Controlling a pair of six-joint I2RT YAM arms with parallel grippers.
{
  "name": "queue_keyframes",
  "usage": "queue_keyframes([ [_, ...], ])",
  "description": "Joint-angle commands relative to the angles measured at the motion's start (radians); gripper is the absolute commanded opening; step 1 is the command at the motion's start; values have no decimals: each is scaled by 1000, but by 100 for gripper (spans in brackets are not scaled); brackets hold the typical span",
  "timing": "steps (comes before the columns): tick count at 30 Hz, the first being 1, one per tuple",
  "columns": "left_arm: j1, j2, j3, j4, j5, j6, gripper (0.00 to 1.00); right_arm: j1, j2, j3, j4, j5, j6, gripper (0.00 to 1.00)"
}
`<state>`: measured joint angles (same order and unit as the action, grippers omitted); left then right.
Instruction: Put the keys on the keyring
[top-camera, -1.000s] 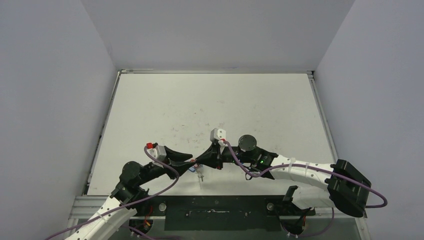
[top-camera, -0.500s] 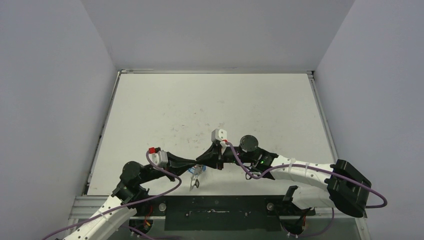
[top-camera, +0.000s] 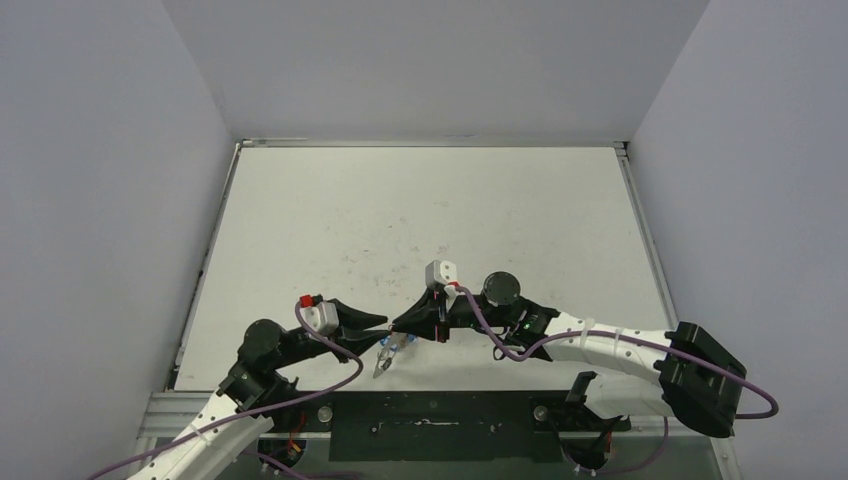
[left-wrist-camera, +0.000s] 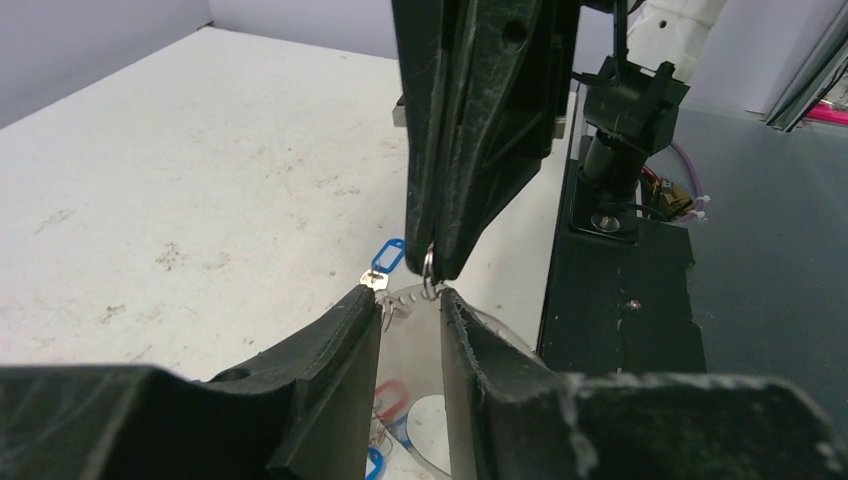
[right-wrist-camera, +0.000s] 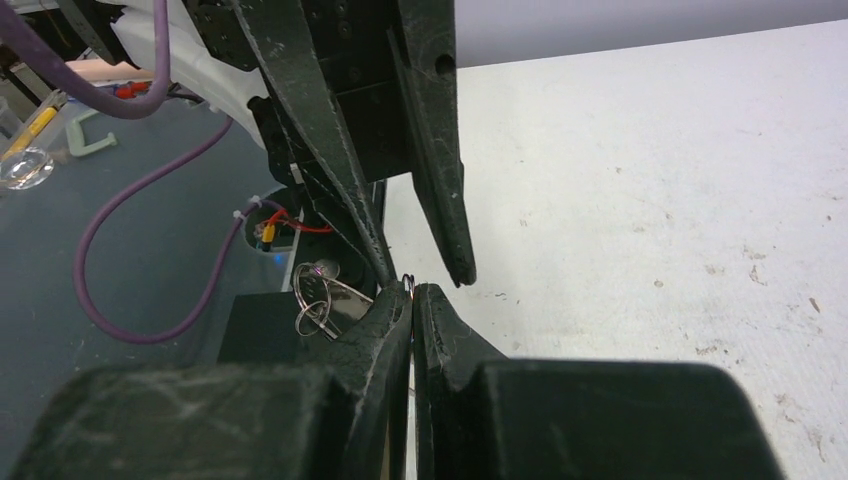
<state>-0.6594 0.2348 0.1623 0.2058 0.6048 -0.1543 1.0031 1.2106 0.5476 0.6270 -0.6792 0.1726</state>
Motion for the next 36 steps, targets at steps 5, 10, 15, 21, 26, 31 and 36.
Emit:
queue_keyframes([
  [5,-1,-48,23,-44,-53,0,29,10,-43,24,126,-58,20,0],
  [10,-2,0,7,99,-9,-57,29,9,-30,26,123,-57,24,0],
  [15,-1,60,11,182,50,-83,32,11,-26,23,124,-45,21,0],
  [21,-3,82,16,185,82,-83,33,11,-28,23,116,-34,16,0],
  [26,-3,69,11,185,52,-87,22,12,-21,28,117,-45,23,0],
  [31,-3,77,13,189,47,-83,0,11,-16,29,112,-41,19,0],
  [36,-3,63,36,126,23,-86,0,11,-17,39,55,-30,-6,4],
])
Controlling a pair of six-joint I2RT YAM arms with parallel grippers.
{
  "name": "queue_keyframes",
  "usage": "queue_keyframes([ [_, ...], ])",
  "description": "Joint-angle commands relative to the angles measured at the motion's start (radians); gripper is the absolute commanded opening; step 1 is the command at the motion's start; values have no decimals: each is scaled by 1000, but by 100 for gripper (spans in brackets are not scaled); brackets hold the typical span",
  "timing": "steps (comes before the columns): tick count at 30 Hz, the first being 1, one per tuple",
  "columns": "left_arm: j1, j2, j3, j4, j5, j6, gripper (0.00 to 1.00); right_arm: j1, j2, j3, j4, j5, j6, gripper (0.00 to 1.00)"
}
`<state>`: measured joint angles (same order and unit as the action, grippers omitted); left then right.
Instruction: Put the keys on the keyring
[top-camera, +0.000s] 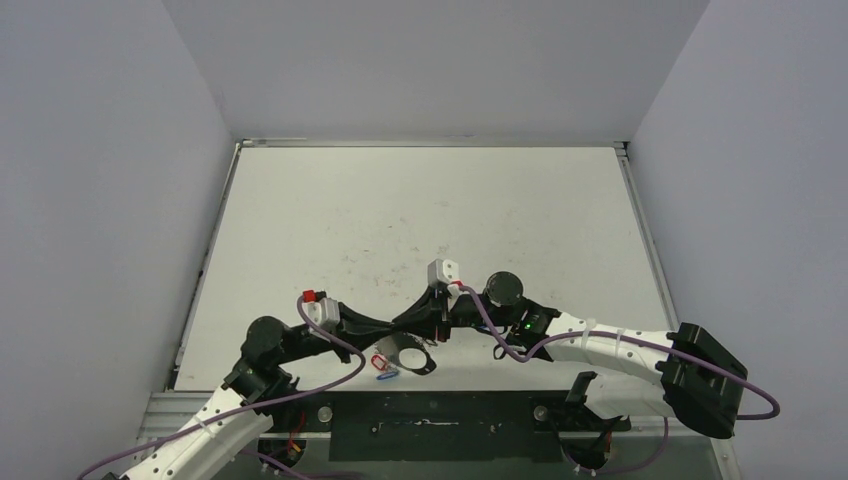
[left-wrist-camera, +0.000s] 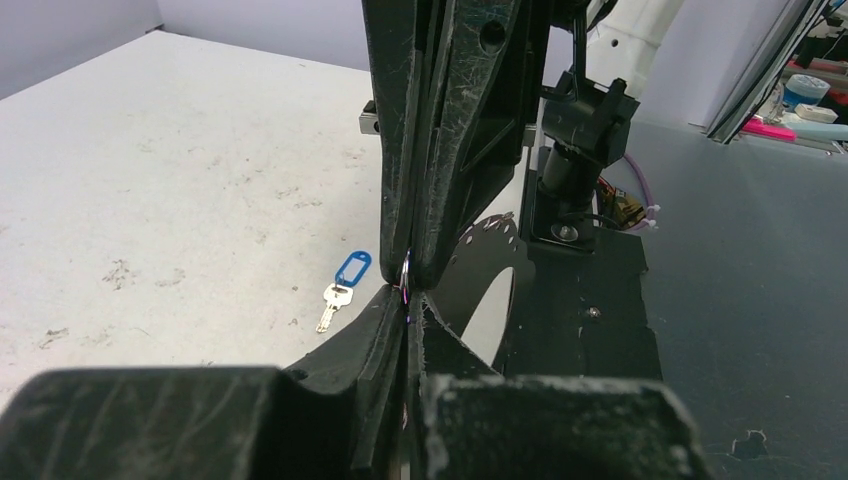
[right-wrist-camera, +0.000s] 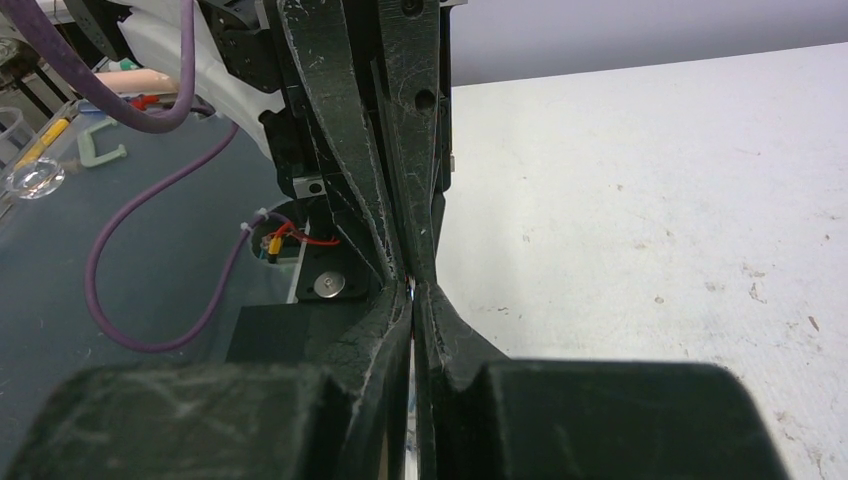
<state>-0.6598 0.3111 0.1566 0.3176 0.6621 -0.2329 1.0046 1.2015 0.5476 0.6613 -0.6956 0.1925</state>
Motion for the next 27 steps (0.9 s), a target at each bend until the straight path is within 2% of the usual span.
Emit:
queue_keyframes([
  [1,-3,-18,51,-9,-40,-2,0,10,-10,40,7,-11,-31,7],
  [4,-3,-32,90,-93,-57,12,0,9,-22,40,-19,5,-43,21],
  [8,-2,-26,149,-227,-73,42,0,9,-60,46,-81,38,-86,46],
  [11,-3,5,206,-333,-76,71,0,10,-102,76,-204,64,-168,54],
  [18,-2,132,375,-613,-74,194,0,10,-125,249,-593,66,-415,54],
  [23,-4,208,459,-726,-53,287,0,9,-87,348,-762,24,-520,45],
  [27,-6,226,469,-715,-23,303,0,10,-27,403,-846,-18,-569,33],
])
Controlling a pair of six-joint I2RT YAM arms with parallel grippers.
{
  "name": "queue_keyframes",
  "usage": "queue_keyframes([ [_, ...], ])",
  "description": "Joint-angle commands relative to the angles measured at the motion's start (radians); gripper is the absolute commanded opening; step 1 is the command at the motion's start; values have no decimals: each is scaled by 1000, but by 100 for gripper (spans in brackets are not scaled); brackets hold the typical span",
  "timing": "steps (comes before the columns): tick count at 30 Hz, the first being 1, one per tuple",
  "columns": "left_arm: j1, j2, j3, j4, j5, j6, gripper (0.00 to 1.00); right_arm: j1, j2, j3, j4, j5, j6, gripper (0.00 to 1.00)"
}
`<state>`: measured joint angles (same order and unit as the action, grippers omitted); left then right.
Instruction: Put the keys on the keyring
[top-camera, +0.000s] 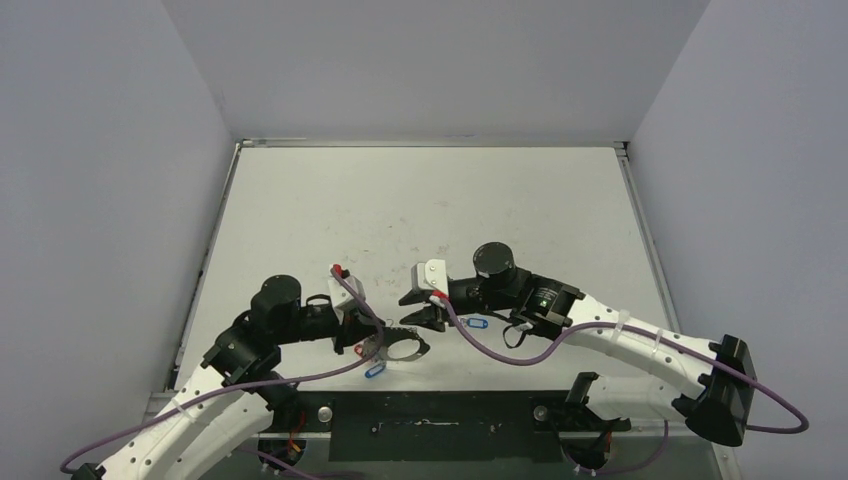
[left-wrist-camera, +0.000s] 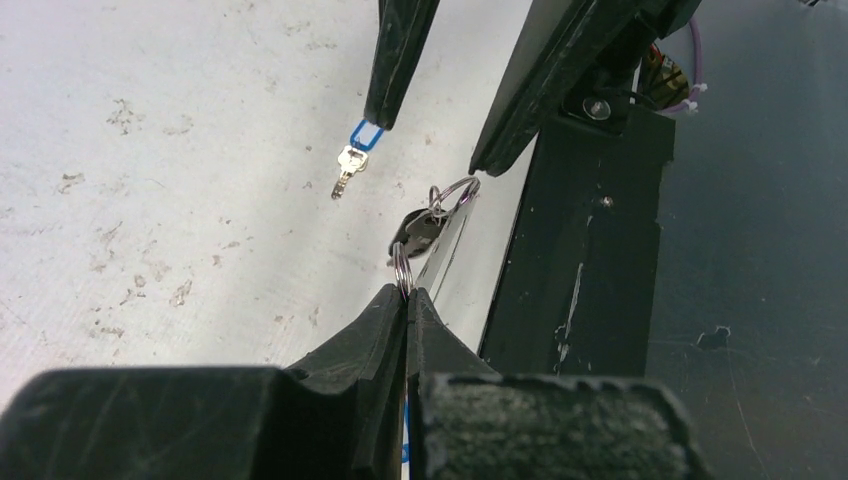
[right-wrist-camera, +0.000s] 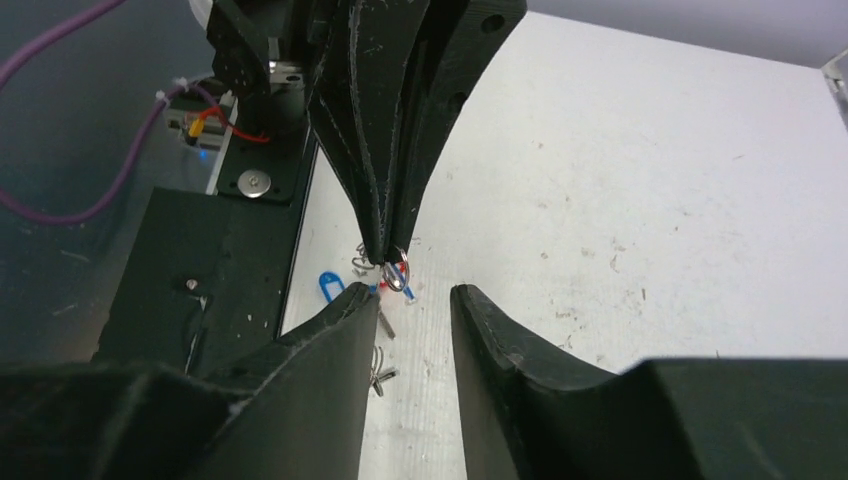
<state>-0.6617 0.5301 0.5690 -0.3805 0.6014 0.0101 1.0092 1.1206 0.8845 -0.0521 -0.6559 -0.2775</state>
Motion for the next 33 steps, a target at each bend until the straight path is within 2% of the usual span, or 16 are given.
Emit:
queue_keyframes([
  [1,-5,6,55,-10,46,62,0,6,68,76,-138,-67,-102,33],
  [10,-6,-2,44,-1,84,70,0,9,157,98,-71,-104,-49,28],
  [19,-7,11,38,11,115,75,0,23,175,88,11,-117,-5,34],
  [25,-7,15,35,15,124,74,0,30,194,101,14,-127,-3,33],
  [29,-8,12,32,18,124,71,0,34,212,113,-5,-140,-15,23],
  [32,-8,8,29,20,124,67,0,35,217,117,-9,-151,-19,3],
  [33,-9,8,28,18,123,67,0,35,218,118,-7,-155,-19,0],
])
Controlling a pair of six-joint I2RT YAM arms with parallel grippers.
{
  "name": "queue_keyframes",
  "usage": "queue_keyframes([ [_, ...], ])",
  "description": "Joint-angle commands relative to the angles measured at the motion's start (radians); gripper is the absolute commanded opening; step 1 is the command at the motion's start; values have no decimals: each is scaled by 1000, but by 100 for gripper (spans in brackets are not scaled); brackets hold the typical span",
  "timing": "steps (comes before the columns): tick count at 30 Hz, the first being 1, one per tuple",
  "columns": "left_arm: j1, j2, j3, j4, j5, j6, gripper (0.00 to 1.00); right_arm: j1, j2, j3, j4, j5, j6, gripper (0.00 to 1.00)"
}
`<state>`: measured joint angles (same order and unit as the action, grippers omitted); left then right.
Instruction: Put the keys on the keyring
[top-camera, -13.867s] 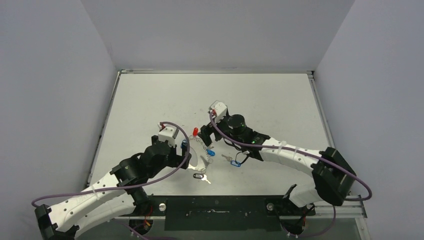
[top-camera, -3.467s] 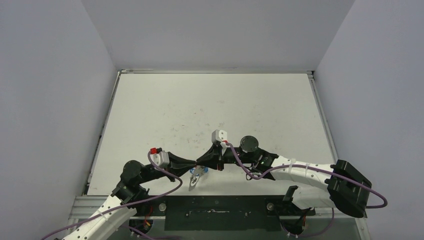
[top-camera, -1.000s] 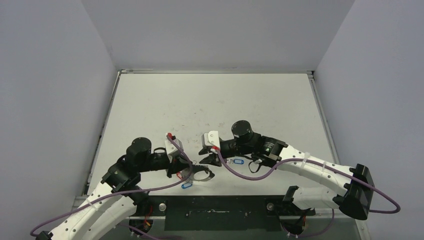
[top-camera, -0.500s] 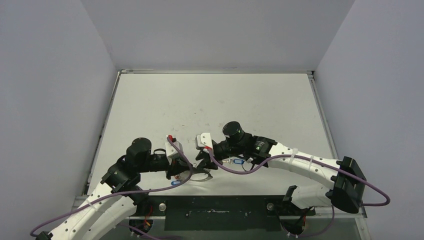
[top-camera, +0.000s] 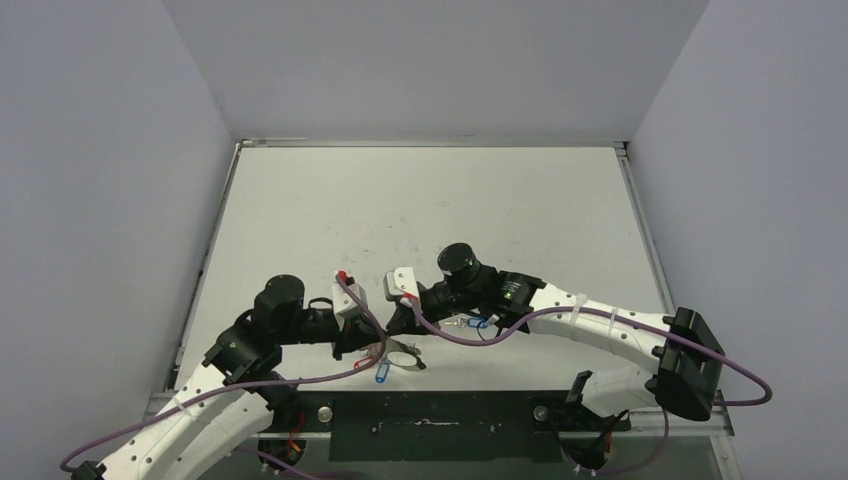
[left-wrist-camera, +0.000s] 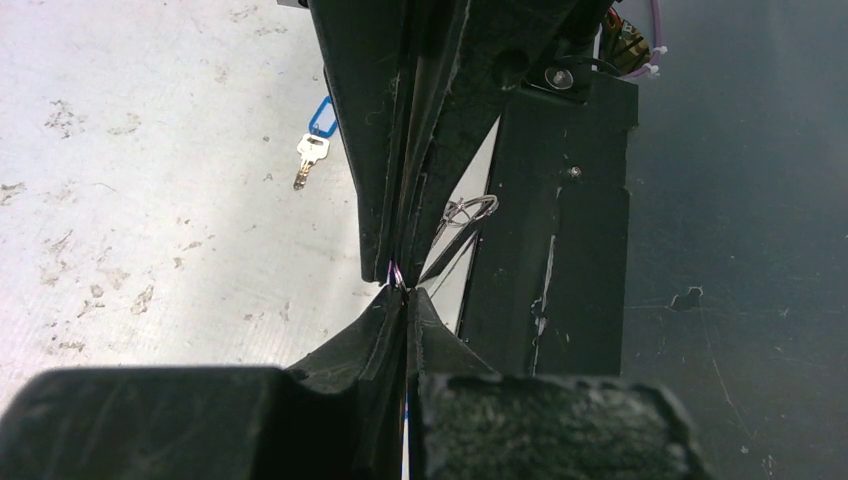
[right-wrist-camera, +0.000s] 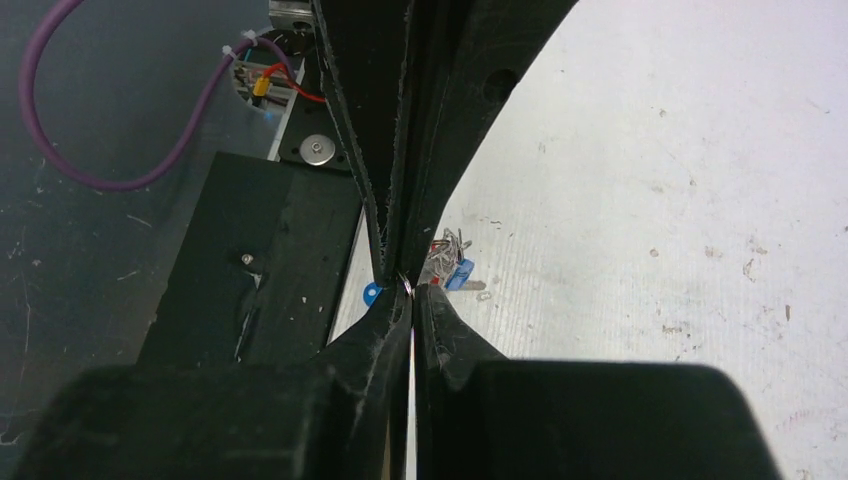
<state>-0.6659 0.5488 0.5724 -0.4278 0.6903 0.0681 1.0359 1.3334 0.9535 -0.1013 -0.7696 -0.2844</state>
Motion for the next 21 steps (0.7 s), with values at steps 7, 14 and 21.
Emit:
queue_keyframes([
  [7,-3,-32,31,22,-11,19,6,8,-16,29,88,-15,27,0],
  [14,-4,-178,-5,30,-209,-36,32,8,-76,-88,284,92,194,0],
  [21,-4,-373,-153,183,-289,-162,35,8,-156,-247,565,195,370,0],
])
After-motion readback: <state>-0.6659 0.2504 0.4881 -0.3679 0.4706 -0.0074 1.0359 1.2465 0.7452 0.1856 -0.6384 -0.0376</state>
